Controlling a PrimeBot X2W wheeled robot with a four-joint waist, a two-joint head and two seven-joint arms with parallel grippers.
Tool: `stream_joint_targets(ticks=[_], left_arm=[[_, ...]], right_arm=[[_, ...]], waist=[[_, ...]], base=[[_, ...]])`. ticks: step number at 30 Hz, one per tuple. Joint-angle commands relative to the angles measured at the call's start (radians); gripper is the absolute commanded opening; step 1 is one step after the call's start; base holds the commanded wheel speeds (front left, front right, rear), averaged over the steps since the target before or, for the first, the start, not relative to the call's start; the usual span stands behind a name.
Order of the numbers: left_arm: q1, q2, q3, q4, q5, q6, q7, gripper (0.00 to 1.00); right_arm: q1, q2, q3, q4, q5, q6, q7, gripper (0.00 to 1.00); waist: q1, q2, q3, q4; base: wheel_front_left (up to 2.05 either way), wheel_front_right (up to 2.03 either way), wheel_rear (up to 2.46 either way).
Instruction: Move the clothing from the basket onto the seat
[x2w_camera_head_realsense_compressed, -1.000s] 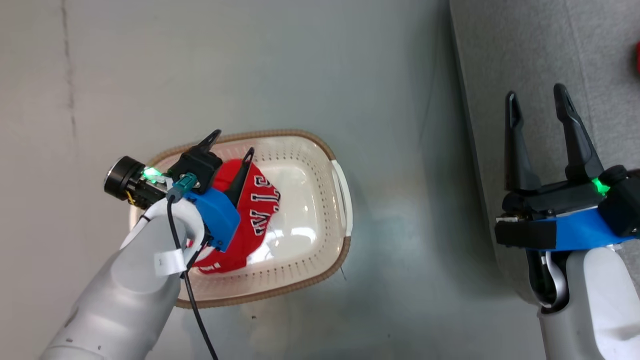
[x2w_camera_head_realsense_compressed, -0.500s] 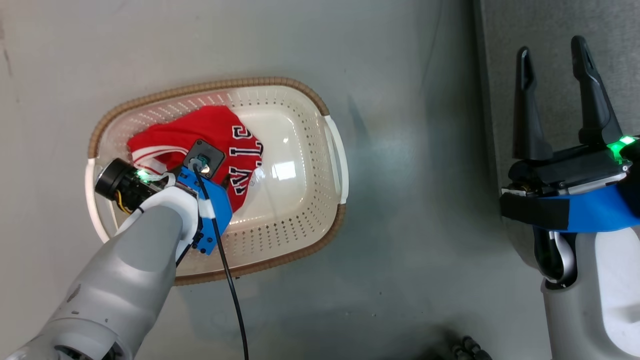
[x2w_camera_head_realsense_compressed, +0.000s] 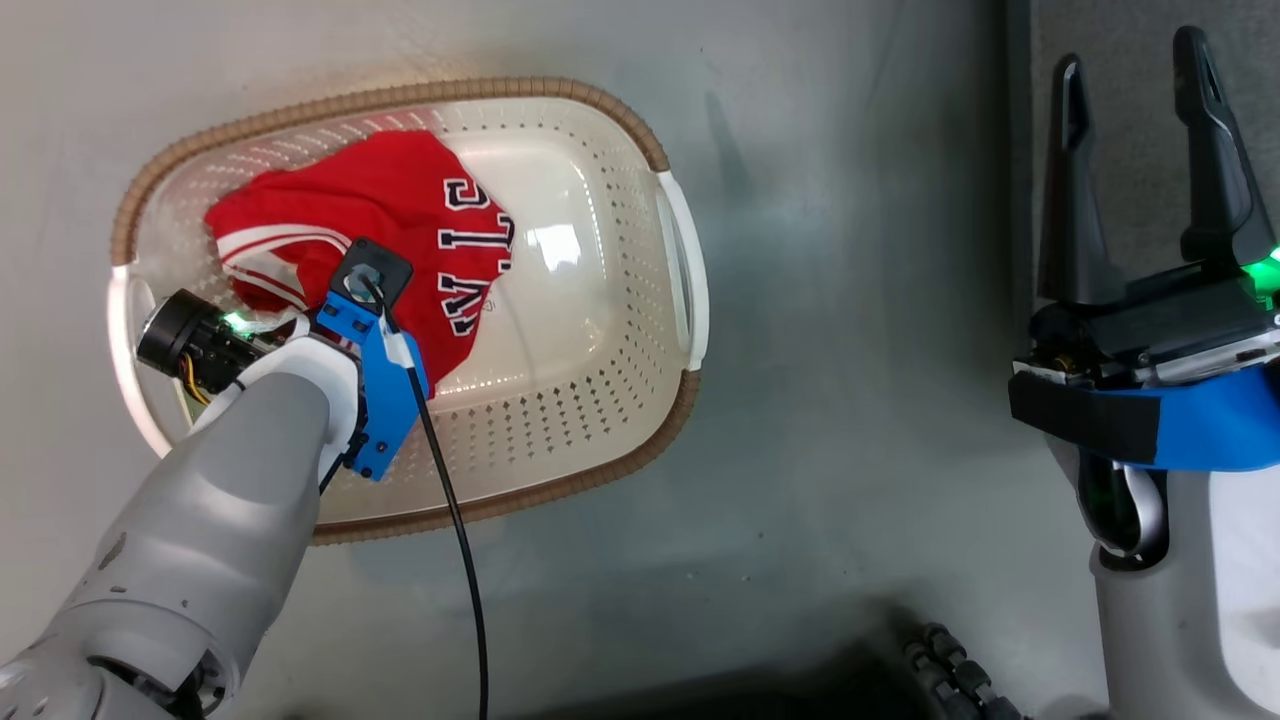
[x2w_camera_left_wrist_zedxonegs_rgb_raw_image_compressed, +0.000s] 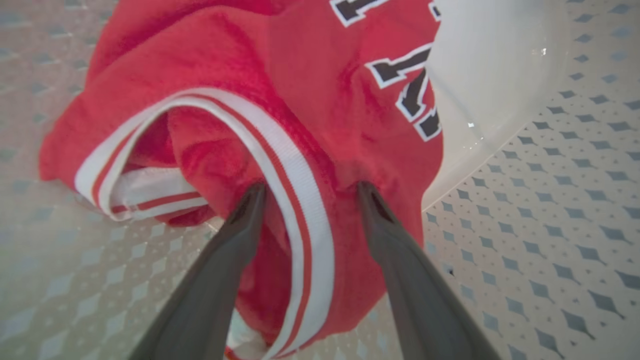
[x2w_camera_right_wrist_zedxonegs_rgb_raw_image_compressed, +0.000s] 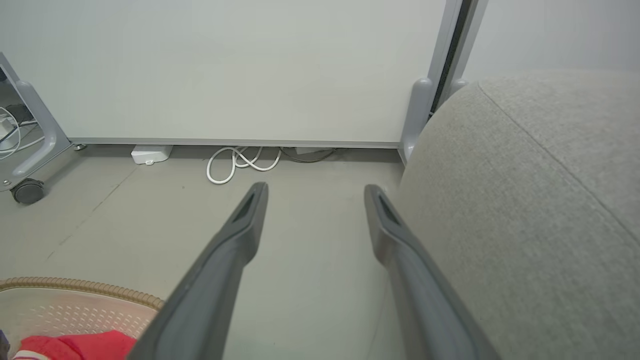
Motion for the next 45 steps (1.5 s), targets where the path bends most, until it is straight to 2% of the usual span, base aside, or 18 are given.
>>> stream_joint_targets(ticks=[1, 12, 13, 14, 15, 26, 38, 45], left_arm=[[-0.011, 0.002, -0.005, 0.004, 0.004, 0.002, 0.002, 1.00], [-0.041, -0.018, -0.014, 0.011, -0.023, -0.001, -0.055, 1.00], [-0.041, -0.022, -0.021, 0.009, -0.021, -0.001, -0.058, 0.73], [-0.046, -0.021, -0.022, 0.008, -0.022, -0.001, -0.067, 0.41], [-0.045, -0.021, -0.028, 0.009, -0.023, -0.001, -0.065, 0.00], [-0.017, -0.040, -0.075, -0.024, -0.063, -0.002, -0.150, 0.00], [0.018, -0.075, -0.106, -0.069, -0.139, -0.002, -0.333, 0.00], [0.038, -0.078, -0.103, -0.101, -0.180, -0.002, -0.394, 0.00]], right_arm=[[-0.012, 0.001, 0.002, -0.007, 0.000, 0.000, -0.001, 1.00], [-0.019, 0.001, -0.006, -0.049, -0.012, 0.000, -0.001, 1.00], [-0.018, 0.001, -0.006, -0.050, -0.013, 0.000, -0.001, 1.00], [-0.019, 0.001, -0.007, -0.051, -0.013, 0.000, -0.001, 1.00], [-0.020, 0.001, -0.007, -0.050, -0.013, 0.000, -0.001, 1.00], [-0.020, 0.001, -0.012, -0.024, -0.003, 0.000, -0.001, 1.00], [0.033, 0.001, -0.024, 0.020, -0.023, 0.000, -0.001, 1.00], [0.072, 0.001, -0.027, 0.056, -0.029, 0.000, -0.001, 1.00]], waist=[[-0.0001, 0.0000, 0.018, -0.002], [-0.0001, 0.0000, 0.074, -0.004], [-0.0001, 0.0000, 0.076, -0.004], [-0.0001, 0.0000, 0.078, -0.005], [-0.0001, 0.0000, 0.079, -0.005], [-0.0001, 0.0000, 0.018, 0.007], [-0.0001, 0.0000, -0.166, 0.064], [-0.0001, 0.0000, -0.292, 0.091]], base=[[0.00, 0.00, 0.00], [0.00, 0.00, 0.00], [0.00, 0.00, 0.00], [0.00, 0.00, 0.00], [0.00, 0.00, 0.00], [0.00, 0.00, 0.00], [0.00, 0.00, 0.00], [0.00, 0.00, 0.00]])
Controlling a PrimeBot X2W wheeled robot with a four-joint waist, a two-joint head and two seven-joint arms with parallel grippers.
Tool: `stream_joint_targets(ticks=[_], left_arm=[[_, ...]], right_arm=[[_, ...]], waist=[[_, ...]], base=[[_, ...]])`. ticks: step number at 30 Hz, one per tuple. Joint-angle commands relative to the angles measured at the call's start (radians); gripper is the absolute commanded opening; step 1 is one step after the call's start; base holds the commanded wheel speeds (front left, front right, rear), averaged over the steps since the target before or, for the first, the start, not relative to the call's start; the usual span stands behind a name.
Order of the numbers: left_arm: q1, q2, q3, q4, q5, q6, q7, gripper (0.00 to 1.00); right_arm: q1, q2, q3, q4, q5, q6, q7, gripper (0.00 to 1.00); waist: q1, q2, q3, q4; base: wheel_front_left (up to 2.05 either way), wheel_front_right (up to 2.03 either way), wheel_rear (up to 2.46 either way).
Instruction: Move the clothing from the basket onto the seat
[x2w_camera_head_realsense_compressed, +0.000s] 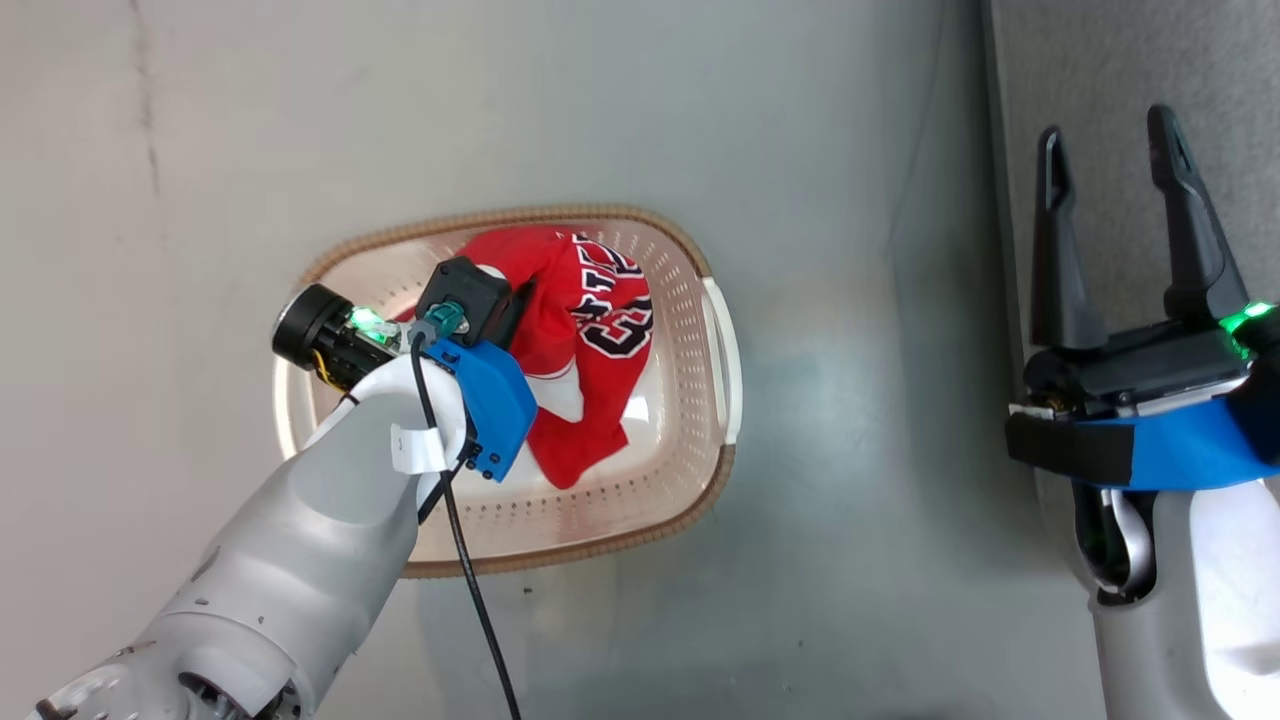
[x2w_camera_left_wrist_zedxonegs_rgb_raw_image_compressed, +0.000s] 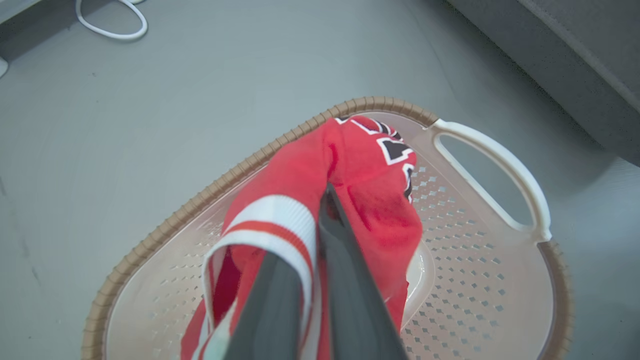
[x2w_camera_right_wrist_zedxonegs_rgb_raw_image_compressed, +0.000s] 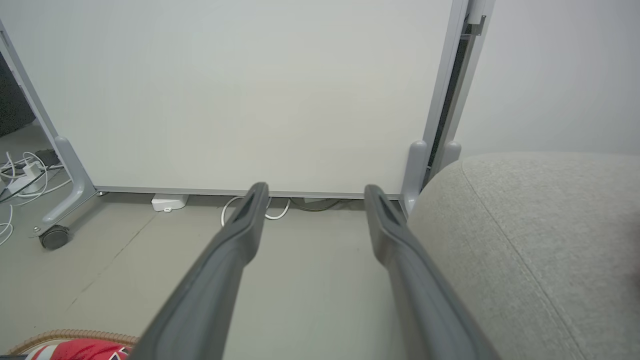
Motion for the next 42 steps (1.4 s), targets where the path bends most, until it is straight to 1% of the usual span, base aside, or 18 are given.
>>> stream_joint_targets(ticks=[1, 4, 7, 13, 17, 21, 27, 36, 42], left_arm=[[0.007, 0.004, 0.003, -0.010, -0.008, -0.001, -0.010, 0.00], [0.016, 0.011, 0.017, -0.042, -0.015, -0.001, -0.016, 0.00], [0.027, 0.025, 0.055, -0.103, -0.001, -0.001, -0.015, 0.00], [0.081, 0.051, 0.146, -0.221, 0.046, 0.026, -0.016, 0.00], [0.124, 0.063, 0.202, -0.281, 0.080, 0.035, -0.016, 0.00], [0.165, 0.066, 0.256, -0.336, 0.103, 0.032, -0.016, 0.00], [0.224, 0.070, 0.322, -0.392, 0.132, 0.039, -0.016, 0.00], [0.330, 0.063, 0.369, -0.472, 0.159, 0.042, -0.016, 0.00], [0.373, 0.060, 0.372, -0.513, 0.171, 0.047, -0.016, 0.00]], right_arm=[[0.015, 0.001, -0.003, 0.007, -0.001, 0.000, -0.001, 1.00], [0.041, 0.001, -0.003, 0.020, 0.002, 0.000, -0.001, 1.00], [0.064, 0.001, -0.004, 0.034, 0.006, 0.000, -0.001, 1.00], [0.111, 0.001, -0.002, 0.059, 0.020, 0.000, -0.001, 1.00], [0.141, 0.001, 0.000, 0.074, 0.029, 0.000, -0.001, 1.00], [0.176, 0.001, 0.001, 0.088, 0.036, 0.000, -0.001, 1.00], [0.240, 0.001, -0.003, 0.106, 0.053, 0.000, -0.001, 1.00], [0.344, 0.001, -0.008, 0.127, 0.067, 0.000, -0.001, 1.00], [0.379, 0.001, -0.001, 0.135, 0.075, 0.000, -0.001, 1.00]], waist=[[0.0000, 0.0000, -0.067, 0.023], [0.0000, 0.0000, -0.123, 0.030], [0.0000, 0.0000, -0.175, 0.036], [0.0000, 0.0000, -0.275, 0.041], [0.0000, 0.0000, -0.340, 0.037], [0.0000, 0.0000, -0.406, 0.038], [0.0000, 0.0000, -0.500, 0.039], [0.0000, 0.0000, -0.615, 0.052], [0.0000, 0.0000, -0.650, 0.064]], base=[[0.00, 0.00, 0.00], [0.00, 0.00, 0.00], [0.00, 0.00, 0.00], [0.00, 0.00, 0.00], [0.00, 0.00, 0.00], [0.00, 0.00, 0.00], [0.00, 0.00, 0.00], [0.00, 0.00, 0.00], [0.00, 0.00, 0.00]])
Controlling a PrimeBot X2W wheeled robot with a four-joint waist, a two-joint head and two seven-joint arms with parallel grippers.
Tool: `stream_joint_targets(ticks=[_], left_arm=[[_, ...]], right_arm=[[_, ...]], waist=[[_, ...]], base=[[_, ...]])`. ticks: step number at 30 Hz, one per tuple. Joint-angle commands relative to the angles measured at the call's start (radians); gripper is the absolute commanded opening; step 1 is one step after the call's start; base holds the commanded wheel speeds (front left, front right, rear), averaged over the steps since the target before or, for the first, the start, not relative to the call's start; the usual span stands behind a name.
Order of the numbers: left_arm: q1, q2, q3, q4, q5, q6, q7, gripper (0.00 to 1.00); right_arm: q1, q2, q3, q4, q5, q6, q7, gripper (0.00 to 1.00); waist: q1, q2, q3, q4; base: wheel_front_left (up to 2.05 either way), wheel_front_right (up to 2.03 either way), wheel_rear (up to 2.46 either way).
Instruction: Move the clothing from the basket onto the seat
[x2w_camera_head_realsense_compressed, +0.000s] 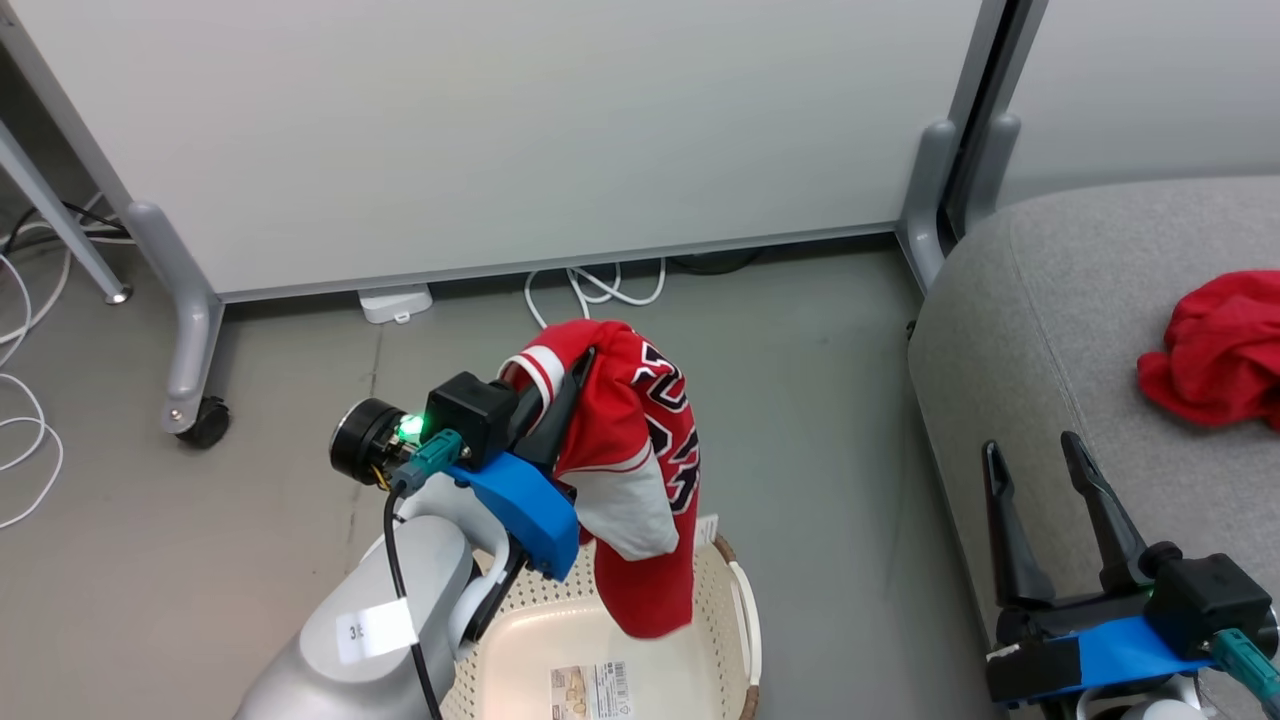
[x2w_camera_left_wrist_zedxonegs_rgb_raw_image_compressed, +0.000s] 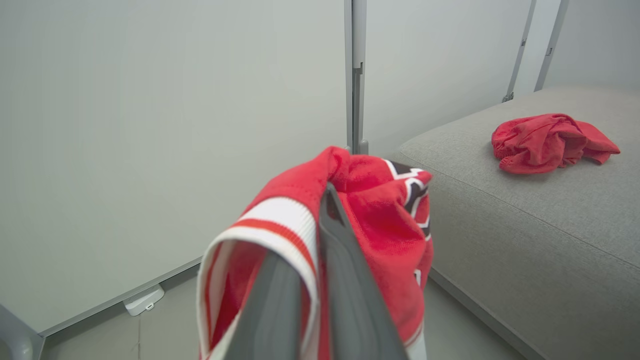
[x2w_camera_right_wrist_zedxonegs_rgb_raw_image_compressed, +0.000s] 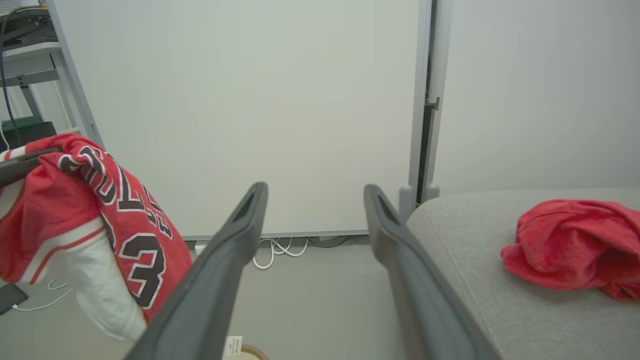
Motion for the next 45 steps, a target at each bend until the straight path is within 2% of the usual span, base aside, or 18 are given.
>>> stream_joint_targets(ticks=[1, 9, 16, 22, 31, 38, 45], left_arm=[[0.013, 0.002, 0.004, -0.006, 0.002, 0.005, -0.005, 0.00], [0.032, 0.006, -0.003, -0.047, 0.015, 0.007, -0.005, 0.00], [0.030, 0.010, -0.007, -0.057, 0.018, 0.004, -0.005, 0.00], [0.008, -0.002, -0.015, -0.060, 0.023, 0.001, -0.005, 0.00], [-0.039, -0.036, -0.040, -0.074, 0.045, -0.007, -0.005, 0.00], [-0.053, -0.063, -0.068, -0.097, 0.064, -0.012, -0.005, 0.00], [-0.058, -0.075, -0.089, -0.129, 0.075, -0.018, -0.005, 0.00]], right_arm=[[0.013, 0.001, 0.002, 0.001, 0.008, 0.000, -0.001, 1.00], [-0.019, -0.010, 0.062, -0.002, -0.021, 0.000, -0.001, 1.00], [-0.119, -0.056, 0.213, 0.044, -0.023, 0.000, -0.001, 1.00], [-0.230, -0.091, 0.351, 0.125, -0.033, 0.000, -0.001, 1.00], [-0.380, -0.114, 0.469, 0.278, -0.041, 0.000, -0.001, 1.00], [-0.460, -0.114, 0.512, 0.413, -0.055, 0.000, -0.001, 1.00], [-0.525, -0.083, 0.519, 0.546, -0.064, 0.000, -0.001, 1.00]], waist=[[0.0002, -0.0001, -0.009, 0.007], [0.0002, -0.0001, -0.027, 0.028], [0.0002, -0.0001, -0.021, 0.040], [0.0002, -0.0001, -0.002, 0.061], [0.0002, -0.0001, 0.046, 0.117], [0.0002, -0.0001, 0.068, 0.151], [0.0002, -0.0001, 0.080, 0.162]], base=[[0.00, 0.00, 0.00], [0.00, 0.00, 0.00], [0.00, 0.00, 0.00], [0.00, 0.00, 0.00], [0.00, 0.00, 0.00], [0.00, 0.00, 0.00], [0.00, 0.00, 0.00]])
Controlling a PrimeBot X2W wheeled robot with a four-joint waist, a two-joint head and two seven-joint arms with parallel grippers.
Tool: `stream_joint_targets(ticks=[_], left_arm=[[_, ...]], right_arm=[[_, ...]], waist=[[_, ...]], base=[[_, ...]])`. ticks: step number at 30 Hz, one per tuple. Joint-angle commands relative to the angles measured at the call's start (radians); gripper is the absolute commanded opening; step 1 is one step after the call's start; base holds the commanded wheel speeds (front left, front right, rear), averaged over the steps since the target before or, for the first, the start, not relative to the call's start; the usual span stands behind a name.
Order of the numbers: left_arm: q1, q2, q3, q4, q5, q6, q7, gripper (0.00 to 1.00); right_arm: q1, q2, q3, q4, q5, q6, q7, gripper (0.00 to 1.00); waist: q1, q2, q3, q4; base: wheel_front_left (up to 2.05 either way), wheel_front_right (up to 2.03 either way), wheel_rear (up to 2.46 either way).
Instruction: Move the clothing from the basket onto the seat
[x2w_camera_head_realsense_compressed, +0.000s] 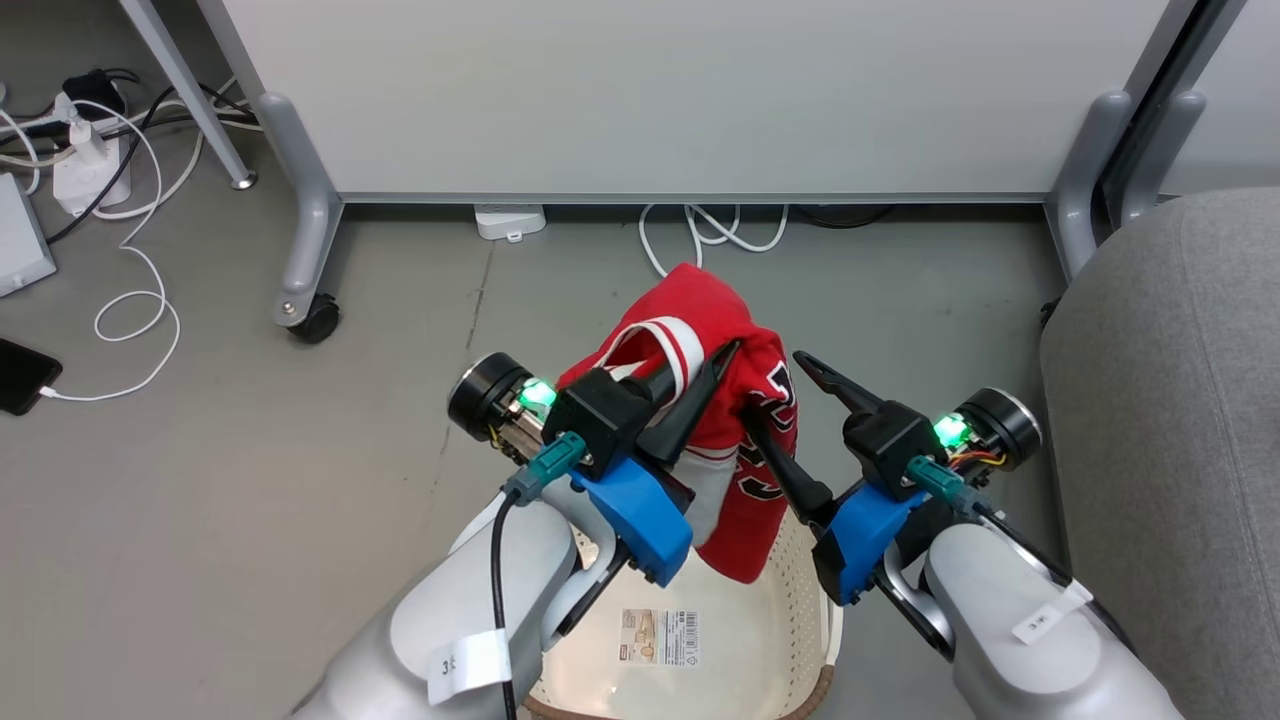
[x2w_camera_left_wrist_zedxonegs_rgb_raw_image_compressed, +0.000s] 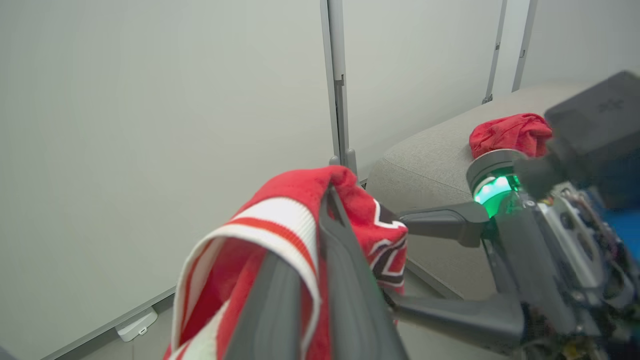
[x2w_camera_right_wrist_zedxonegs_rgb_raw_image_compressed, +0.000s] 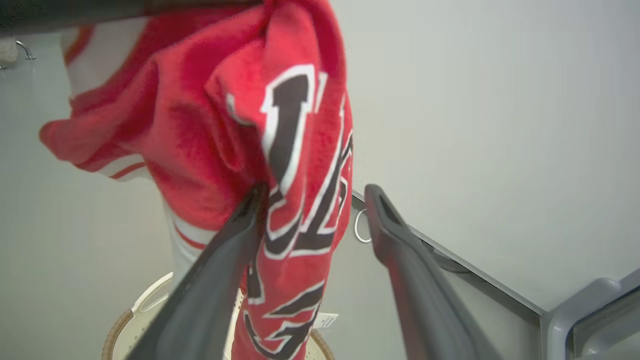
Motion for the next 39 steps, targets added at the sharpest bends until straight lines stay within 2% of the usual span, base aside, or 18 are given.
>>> stream_joint_targets(ticks=[1, 2, 7, 23, 24, 39], left_arm=[[-0.015, 0.000, 0.002, -0.008, 0.005, -0.002, -0.005, 0.00], [-0.014, 0.000, 0.001, -0.010, 0.005, -0.003, -0.005, 0.00], [-0.011, 0.002, -0.002, -0.014, 0.006, -0.003, -0.005, 0.00], [0.001, 0.008, 0.008, -0.008, 0.001, 0.000, -0.005, 0.00], [0.000, 0.008, 0.011, -0.009, 0.004, 0.006, -0.005, 1.00], [0.017, 0.018, 0.006, 0.016, 0.006, 0.016, -0.003, 1.00]], right_arm=[[-0.016, 0.008, 0.001, 0.022, 0.007, 0.000, -0.001, 0.39], [-0.024, 0.014, -0.001, 0.032, 0.013, 0.000, -0.001, 0.00], [-0.036, 0.028, -0.004, 0.050, 0.025, 0.000, -0.001, 0.00], [-0.007, 0.017, -0.022, 0.022, 0.040, 0.000, -0.001, 0.00], [-0.006, 0.018, -0.029, 0.017, 0.043, 0.000, -0.001, 0.00], [0.002, 0.031, -0.186, -0.061, 0.054, 0.000, -0.001, 0.00]], waist=[[-0.0002, 0.0000, 0.000, 0.001], [-0.0002, 0.0000, 0.001, 0.001], [-0.0002, 0.0000, 0.002, -0.002], [-0.0002, 0.0000, 0.000, -0.017], [-0.0002, 0.0000, 0.001, -0.018], [-0.0002, 0.0000, 0.026, -0.047]], base=[[0.00, 0.00, 0.00], [0.00, 0.00, 0.00], [0.00, 0.00, 0.00], [0.00, 0.00, 0.00], [0.00, 0.00, 0.00], [0.00, 0.00, 0.00]])
